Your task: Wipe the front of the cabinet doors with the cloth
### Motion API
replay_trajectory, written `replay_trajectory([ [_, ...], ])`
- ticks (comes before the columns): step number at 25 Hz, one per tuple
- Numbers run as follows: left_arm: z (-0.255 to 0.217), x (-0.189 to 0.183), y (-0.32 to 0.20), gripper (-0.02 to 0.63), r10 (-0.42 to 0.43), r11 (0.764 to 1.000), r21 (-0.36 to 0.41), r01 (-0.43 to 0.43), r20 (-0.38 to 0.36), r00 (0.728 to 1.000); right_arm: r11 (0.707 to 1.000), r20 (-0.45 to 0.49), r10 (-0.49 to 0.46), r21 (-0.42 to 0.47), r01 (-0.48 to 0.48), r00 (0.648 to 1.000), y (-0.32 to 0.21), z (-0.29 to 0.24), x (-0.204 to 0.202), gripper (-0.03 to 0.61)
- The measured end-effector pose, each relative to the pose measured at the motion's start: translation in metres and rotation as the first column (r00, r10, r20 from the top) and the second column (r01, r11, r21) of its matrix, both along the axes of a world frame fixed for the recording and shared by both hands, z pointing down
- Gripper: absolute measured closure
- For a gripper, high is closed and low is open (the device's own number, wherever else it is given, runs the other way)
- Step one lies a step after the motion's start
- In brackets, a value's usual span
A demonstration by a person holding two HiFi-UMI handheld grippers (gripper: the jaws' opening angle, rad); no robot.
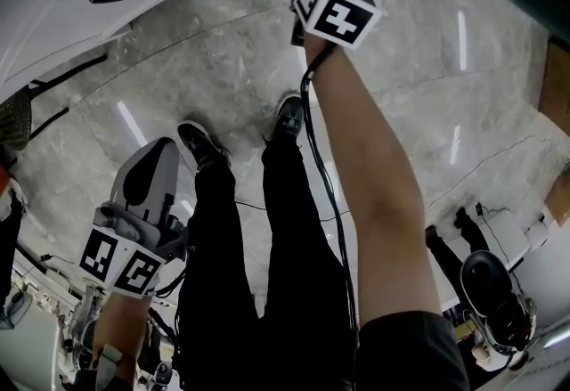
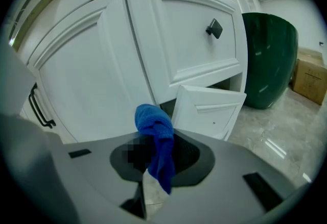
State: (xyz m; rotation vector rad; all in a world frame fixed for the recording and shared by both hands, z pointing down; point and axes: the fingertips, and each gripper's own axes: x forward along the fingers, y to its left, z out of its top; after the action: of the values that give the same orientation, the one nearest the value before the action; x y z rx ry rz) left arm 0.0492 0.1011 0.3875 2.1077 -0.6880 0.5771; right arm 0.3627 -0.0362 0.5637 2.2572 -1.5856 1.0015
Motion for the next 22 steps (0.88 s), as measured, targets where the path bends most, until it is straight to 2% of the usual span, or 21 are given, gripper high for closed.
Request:
replay_trajectory([
  [4, 0.001, -0.023, -0.012, 0.614, -0.024, 0.999, 0.024, 0.023, 0.002, 1.0, 0.999, 0.05, -0.03, -0.015, 0.03, 0.998, -0.004, 0.015, -0.047, 0.509],
  [8, 0.004, -0.044, -0.019, 0.614, -0.058, 0.997, 0.049, 0.059, -0.009, 0.998, 0.989, 0.111, -0.145, -0.011, 0.147, 0.983, -0.017, 0.033, -0.128, 0.509],
  [10, 0.007, -0.055, -0.022, 0.614, -0.08, 0.996, 0.047, 0.081, -0.016, 0.997, 0.971, 0.117, -0.237, -0.008, 0.24, 0.964, -0.025, 0.041, -0.175, 0.509],
  [13, 0.015, -0.071, -0.026, 0.614, -0.104, 0.994, 0.045, 0.104, -0.018, 0.994, 0.922, 0.114, -0.384, 0.003, 0.387, 0.916, -0.04, 0.055, -0.239, 0.509],
  [15, 0.021, -0.075, -0.028, 0.614, -0.094, 0.994, 0.054, 0.095, -0.012, 0.995, 0.893, 0.107, -0.449, 0.008, 0.45, 0.887, -0.049, 0.064, -0.267, 0.509],
  [18, 0.026, -0.075, -0.032, 0.614, -0.068, 0.995, 0.07, 0.067, -0.001, 0.998, 0.887, 0.097, -0.461, 0.011, 0.462, 0.882, -0.062, 0.073, -0.273, 0.509],
  [22, 0.039, -0.076, -0.031, 0.614, -0.073, 0.996, 0.061, 0.072, 0.012, 0.997, 0.891, 0.06, -0.455, 0.022, 0.454, 0.889, -0.066, 0.083, -0.249, 0.509],
])
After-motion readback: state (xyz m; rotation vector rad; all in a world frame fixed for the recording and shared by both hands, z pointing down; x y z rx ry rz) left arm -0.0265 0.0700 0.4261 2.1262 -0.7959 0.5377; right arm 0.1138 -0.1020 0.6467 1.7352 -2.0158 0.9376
